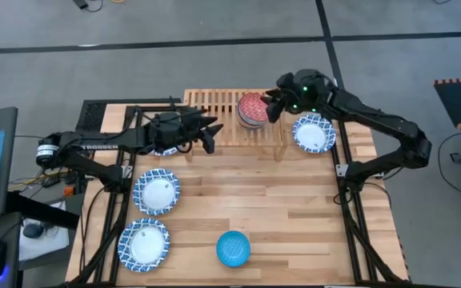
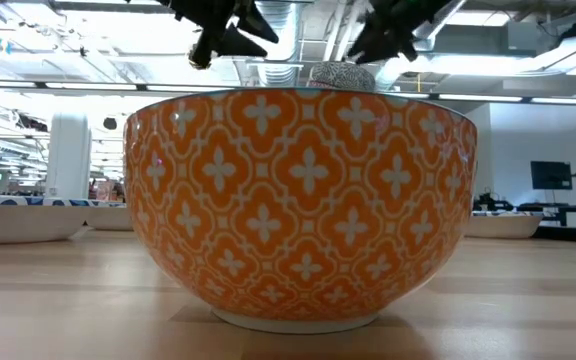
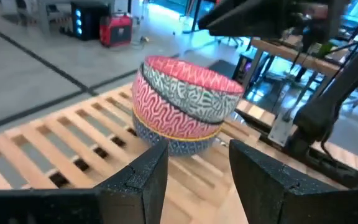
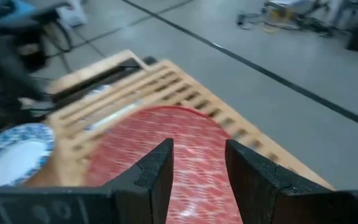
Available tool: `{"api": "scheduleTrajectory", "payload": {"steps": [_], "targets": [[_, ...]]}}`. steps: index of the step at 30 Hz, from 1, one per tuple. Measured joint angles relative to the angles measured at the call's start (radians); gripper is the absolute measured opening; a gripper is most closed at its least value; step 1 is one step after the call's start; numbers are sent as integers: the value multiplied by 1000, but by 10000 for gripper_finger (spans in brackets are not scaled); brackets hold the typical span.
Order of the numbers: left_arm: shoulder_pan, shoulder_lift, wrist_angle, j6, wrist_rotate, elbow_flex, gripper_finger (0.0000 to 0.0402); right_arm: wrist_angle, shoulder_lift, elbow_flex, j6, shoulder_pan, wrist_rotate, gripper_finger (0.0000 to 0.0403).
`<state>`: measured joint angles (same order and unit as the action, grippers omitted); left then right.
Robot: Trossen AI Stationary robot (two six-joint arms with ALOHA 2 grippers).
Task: Place and stack bowls onto a shelf
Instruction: Stack the red bowl on top of the blue bowl
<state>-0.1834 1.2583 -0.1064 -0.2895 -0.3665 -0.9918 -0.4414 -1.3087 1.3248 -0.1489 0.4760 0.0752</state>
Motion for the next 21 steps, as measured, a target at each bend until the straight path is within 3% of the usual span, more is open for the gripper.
{"api": "scheduleTrajectory", "payload": {"steps": [7,13,21], "targets": [[-27,28,7,-3,5,-1,155,22,-3,-2,-8,-84,-13,170],[-29,39,61,-45,18,-1,155,101,-44,-6,44,-187,61,170],[-23,34,64,-49,47,-1,155,173,-166,-7,75,-172,84,170]]}}
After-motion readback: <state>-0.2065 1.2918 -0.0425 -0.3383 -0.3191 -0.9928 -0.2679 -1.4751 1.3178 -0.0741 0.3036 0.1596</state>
